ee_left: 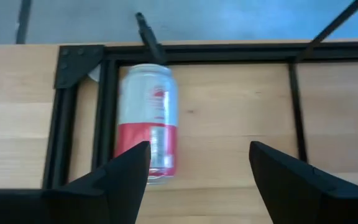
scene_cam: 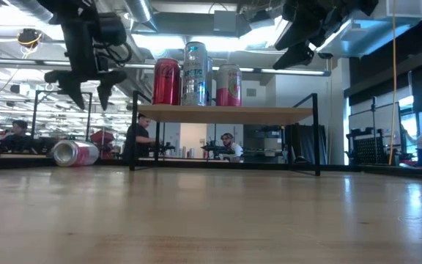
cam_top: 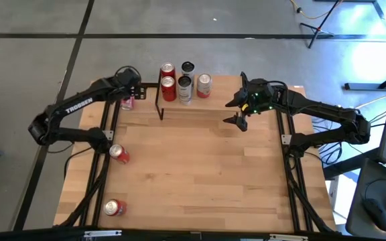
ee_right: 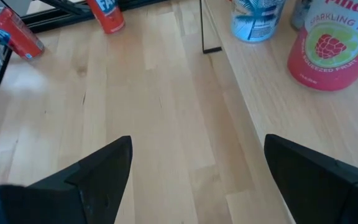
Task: Place canned beverage on shelf
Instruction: Put the pink soda can on the shelf aligned with the other pink soda can
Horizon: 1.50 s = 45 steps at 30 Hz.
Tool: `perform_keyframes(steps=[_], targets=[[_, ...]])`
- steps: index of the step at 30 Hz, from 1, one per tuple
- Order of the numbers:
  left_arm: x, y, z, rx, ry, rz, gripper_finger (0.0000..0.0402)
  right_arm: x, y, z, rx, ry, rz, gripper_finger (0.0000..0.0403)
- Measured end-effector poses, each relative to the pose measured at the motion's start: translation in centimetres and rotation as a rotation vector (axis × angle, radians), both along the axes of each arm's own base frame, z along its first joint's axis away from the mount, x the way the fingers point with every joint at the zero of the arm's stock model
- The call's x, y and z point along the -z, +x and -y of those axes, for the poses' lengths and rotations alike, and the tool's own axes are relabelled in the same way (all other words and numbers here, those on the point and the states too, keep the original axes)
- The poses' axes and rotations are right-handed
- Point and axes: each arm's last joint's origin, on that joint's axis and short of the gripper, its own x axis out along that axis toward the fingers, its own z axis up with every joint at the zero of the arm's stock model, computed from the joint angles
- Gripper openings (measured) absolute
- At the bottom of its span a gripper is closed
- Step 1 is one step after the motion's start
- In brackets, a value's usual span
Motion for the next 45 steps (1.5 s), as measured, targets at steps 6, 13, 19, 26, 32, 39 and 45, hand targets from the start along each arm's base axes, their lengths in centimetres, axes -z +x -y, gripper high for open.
perform_keyframes(steps=[6, 13, 19, 26, 32, 39, 45], targets=[[1.7, -0.1, -0.7, -0.063, -0.051, -0.025, 0.0271, 0.0, 0.0, 0.0, -0.001, -0.001, 0.000, 0.0351], [4.3, 0.7, -1.9, -0.080, -0.153, -0.122, 0.0295, 0.0, 0.0, 0.0, -0.002, -0.001, -0.002, 0.0351], [6.2, 0.8, -2.8, -0.123, -0.204, -0.218, 0.0326, 0.2, -0.1, -0.1, -0.006, 0.011, -0.023, 0.0351], [7.8, 1.4, -4.0, -0.125, -0.203, -0.245, 0.0349, 0.2, -0.2, -0.1, -0.008, 0.013, -0.025, 0.0351], [9.7, 0.8, -5.0, -0.159, -0.276, -0.305, 0.0350, 0.3, -0.2, -0.1, -0.016, 0.026, -0.029, 0.0351], [11.0, 0.8, -5.7, -0.120, -0.332, -0.315, 0.0343, 0.3, -0.2, -0.2, -0.014, 0.032, -0.032, 0.0351], [11.5, 0.8, -5.9, -0.113, -0.353, -0.329, 0.0296, 0.3, -0.2, -0.2, -0.012, 0.034, -0.032, 0.0351]])
